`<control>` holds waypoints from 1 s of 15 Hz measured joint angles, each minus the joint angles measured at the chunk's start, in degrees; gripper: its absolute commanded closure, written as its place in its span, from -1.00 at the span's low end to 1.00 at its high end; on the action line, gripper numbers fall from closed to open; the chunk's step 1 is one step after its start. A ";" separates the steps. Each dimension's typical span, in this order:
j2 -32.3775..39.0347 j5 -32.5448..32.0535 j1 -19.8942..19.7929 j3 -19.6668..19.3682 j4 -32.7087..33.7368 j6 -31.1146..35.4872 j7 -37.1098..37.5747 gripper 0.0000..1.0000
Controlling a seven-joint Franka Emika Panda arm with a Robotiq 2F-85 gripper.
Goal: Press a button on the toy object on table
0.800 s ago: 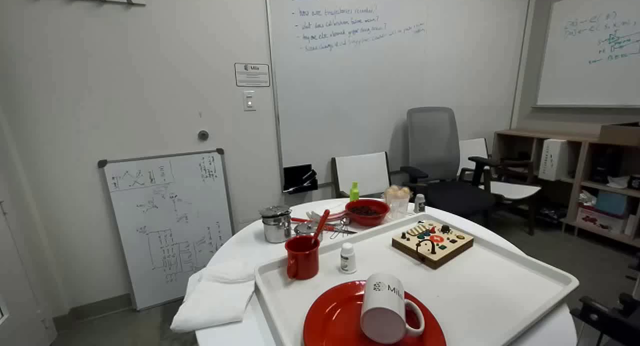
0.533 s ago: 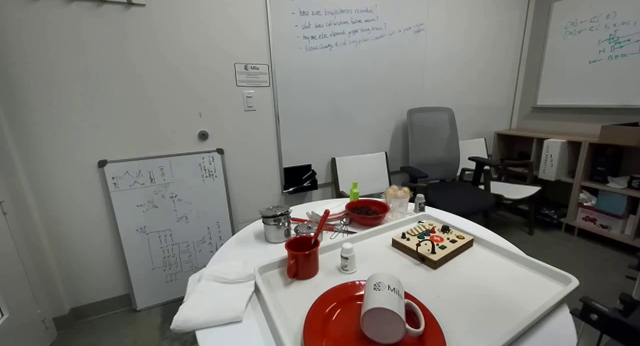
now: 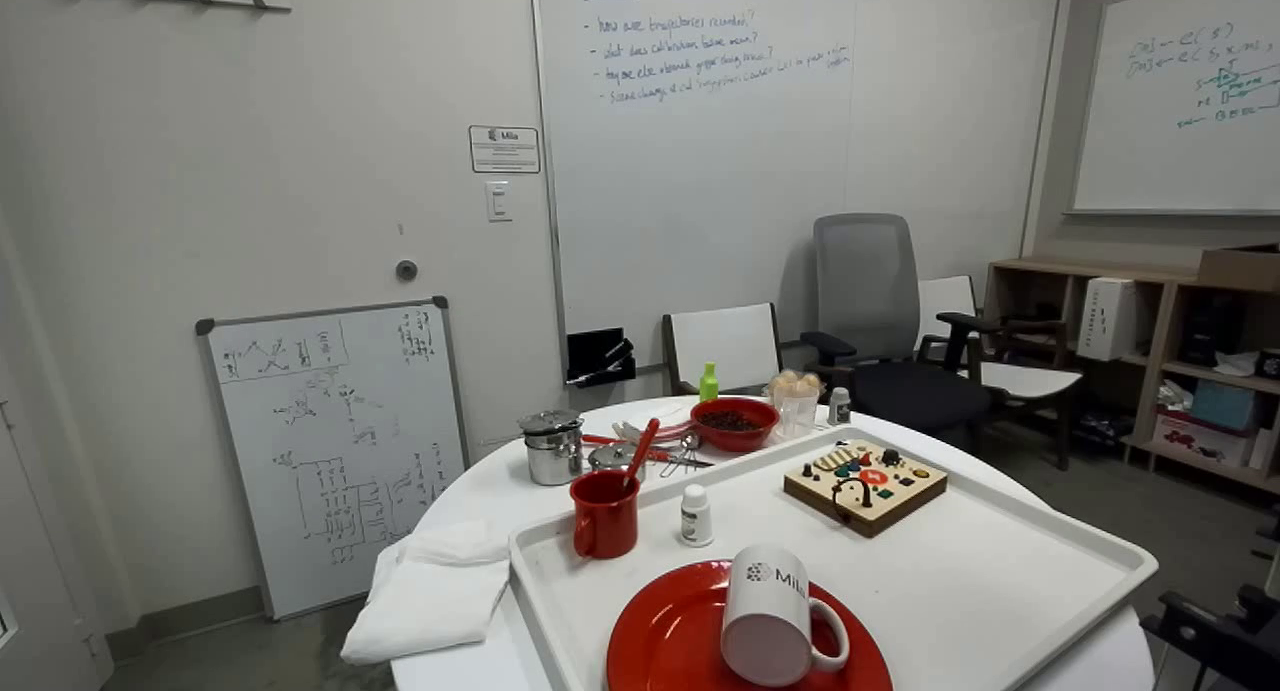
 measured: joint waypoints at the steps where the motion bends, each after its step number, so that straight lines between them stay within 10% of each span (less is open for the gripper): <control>1: 0.00 0.00 0.00 0.00 0.00 0.00 0.00 -1.00; 9: 0.00 -1.65 0.13 -0.05 -0.40 0.54 0.59 -1.00; 15: 2.11 -7.63 0.12 -0.13 -3.18 12.71 1.67 -1.00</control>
